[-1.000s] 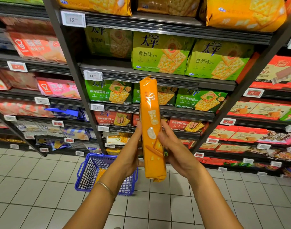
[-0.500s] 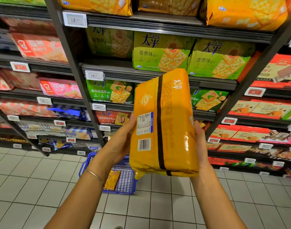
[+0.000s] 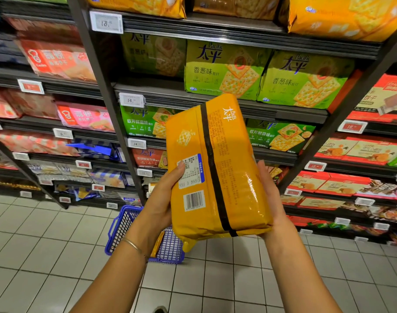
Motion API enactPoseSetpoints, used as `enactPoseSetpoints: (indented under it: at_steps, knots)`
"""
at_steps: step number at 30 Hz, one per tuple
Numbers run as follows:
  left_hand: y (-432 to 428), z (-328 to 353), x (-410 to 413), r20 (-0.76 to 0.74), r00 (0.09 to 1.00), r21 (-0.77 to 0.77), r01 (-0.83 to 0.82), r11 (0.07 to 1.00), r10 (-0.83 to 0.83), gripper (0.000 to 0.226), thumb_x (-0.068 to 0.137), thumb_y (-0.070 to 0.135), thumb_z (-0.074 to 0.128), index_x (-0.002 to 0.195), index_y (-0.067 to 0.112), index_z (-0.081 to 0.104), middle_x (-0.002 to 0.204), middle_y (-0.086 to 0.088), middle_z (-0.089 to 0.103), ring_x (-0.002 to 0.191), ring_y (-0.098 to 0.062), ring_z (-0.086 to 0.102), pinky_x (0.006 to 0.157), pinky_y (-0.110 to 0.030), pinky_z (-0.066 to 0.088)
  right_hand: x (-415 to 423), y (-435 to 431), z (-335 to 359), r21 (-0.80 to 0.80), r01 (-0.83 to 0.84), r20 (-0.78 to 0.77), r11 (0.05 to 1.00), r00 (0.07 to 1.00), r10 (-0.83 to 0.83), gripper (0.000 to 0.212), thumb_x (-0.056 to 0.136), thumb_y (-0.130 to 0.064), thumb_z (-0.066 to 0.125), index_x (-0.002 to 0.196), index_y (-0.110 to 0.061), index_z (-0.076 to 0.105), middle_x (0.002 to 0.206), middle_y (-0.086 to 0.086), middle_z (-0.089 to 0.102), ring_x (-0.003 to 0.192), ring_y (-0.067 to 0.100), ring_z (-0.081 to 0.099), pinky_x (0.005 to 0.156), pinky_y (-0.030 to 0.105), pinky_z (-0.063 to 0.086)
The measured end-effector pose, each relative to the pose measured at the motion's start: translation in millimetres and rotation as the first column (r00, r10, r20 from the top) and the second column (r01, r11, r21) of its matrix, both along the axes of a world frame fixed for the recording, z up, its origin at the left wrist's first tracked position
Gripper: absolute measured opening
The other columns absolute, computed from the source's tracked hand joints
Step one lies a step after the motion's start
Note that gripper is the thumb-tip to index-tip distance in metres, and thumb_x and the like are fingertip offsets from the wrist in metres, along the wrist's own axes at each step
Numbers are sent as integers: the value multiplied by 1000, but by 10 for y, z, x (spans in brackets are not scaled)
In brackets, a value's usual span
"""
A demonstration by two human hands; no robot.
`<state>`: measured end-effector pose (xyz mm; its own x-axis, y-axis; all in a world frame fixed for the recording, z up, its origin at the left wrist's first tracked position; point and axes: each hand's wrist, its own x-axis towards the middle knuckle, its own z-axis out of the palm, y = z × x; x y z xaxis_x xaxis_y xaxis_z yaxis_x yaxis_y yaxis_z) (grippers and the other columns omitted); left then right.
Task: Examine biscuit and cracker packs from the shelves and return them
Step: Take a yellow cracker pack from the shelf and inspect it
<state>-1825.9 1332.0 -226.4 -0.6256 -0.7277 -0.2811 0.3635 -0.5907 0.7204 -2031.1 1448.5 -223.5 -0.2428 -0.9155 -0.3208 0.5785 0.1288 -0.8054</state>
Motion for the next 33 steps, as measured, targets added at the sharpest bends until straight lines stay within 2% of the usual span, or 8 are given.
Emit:
enactPoseSetpoints:
  at_steps: [2, 5, 10, 13, 15, 19, 25, 33]
  knots:
    - [-55, 28, 47, 21, 998, -54, -51, 997, 53, 50, 92, 36, 71, 136, 13, 65, 124, -20, 73, 104, -34, 76, 80, -46, 64, -61, -145, 170, -82, -196, 18, 977, 980, 198, 59, 68, -59, 87, 115, -24, 80, 114, 9, 79, 103, 30, 77, 75, 43, 63]
    - [-139, 49, 125, 112, 990, -240, -52, 969, 81, 64, 86, 27, 71, 143, 7, 53, 125, -20, 73, 106, -33, 75, 81, -41, 64, -162, -213, 191, -103, -294, -61, 950, 955, 290, 60, 70, -42, 94, 124, -26, 75, 128, 12, 73, 115, 33, 72, 87, 46, 61]
    - [-187, 40, 256, 189, 975, -420, -25, 907, 114, 50, 84, 5, 80, 129, 14, 58, 118, -13, 77, 106, -32, 75, 79, -39, 64, -243, -285, 92, 22, -267, -464, 963, 851, 247, 76, 64, -31, 95, 133, -27, 62, 130, 5, 72, 124, 31, 66, 102, 55, 54]
    - [-197, 78, 320, 257, 949, -549, -13, 836, 183, 63, 67, 2, 83, 122, 19, 59, 109, 4, 80, 100, -16, 77, 74, -27, 62, -231, -293, 85, 64, -183, -693, 981, 699, 176, 64, 60, -26, 100, 112, -44, 68, 115, -13, 76, 109, 7, 71, 98, 43, 57]
    - [-209, 105, 344, 309, 924, -651, 35, 758, 223, 73, 59, 1, 93, 123, 16, 60, 107, 18, 79, 99, -4, 75, 76, -17, 59, -222, -309, 36, 26, -150, -813, 988, 572, 108, 62, 64, -18, 98, 113, -40, 66, 108, -17, 77, 106, 0, 69, 93, 29, 58]
    - [-240, 129, 353, 316, 917, -745, 79, 662, 246, 76, 61, 2, 89, 131, 1, 60, 111, 24, 76, 104, 1, 72, 82, -14, 56, -188, -339, -59, -71, -121, -805, 990, 593, 15, 68, 71, 3, 90, 111, -47, 67, 106, -35, 71, 106, -13, 64, 84, 8, 51]
    - [-258, 98, 385, 337, 910, -738, 97, 668, 241, 68, 70, -18, 83, 131, -2, 60, 108, 15, 79, 95, -5, 75, 70, -17, 58, -194, -321, -95, -75, -137, -814, 988, 581, 19, 70, 70, -2, 92, 108, -54, 67, 106, -39, 70, 104, -15, 64, 80, 4, 50]
    - [-279, 72, 387, 320, 922, -733, 96, 673, 217, 68, 71, -15, 85, 131, 6, 62, 117, 2, 78, 110, -16, 74, 83, -22, 59, -136, -265, -1, -94, -178, -821, 980, 570, 24, 80, 69, -1, 91, 94, -72, 66, 93, -40, 71, 91, -18, 66, 72, 1, 49]
